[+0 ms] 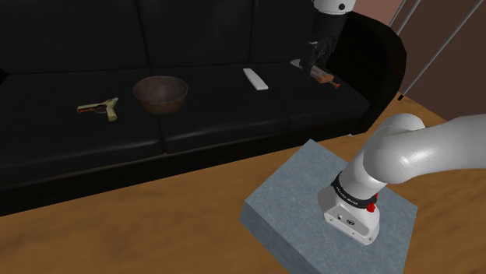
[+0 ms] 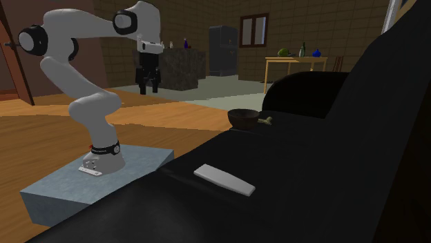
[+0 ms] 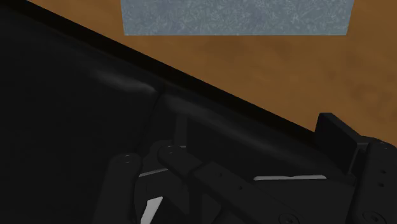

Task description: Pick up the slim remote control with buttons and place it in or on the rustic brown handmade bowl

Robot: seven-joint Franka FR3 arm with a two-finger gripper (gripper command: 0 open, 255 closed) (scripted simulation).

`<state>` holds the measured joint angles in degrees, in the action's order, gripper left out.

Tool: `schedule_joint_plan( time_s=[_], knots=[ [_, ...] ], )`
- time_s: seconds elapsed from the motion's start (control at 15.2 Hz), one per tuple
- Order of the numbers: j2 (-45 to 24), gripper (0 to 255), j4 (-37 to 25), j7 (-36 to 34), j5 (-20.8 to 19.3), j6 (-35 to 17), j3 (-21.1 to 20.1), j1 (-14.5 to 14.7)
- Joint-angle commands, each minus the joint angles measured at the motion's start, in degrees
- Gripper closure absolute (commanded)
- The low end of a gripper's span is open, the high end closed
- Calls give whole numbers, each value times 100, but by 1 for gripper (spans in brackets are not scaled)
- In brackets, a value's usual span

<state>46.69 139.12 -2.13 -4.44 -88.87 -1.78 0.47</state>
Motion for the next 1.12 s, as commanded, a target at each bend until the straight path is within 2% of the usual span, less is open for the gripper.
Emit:
schedule_joint_plan(
  time_s=[0.0, 0.53, 1.06],
  knots=[
    [0, 0, 0, 0, 0, 0, 0, 0],
    [-1570, 0, -344, -169, -86, -1314, 290, -287],
    [-3250, 0, -1150, -267, -28, -2274, 581, -503]
  ],
)
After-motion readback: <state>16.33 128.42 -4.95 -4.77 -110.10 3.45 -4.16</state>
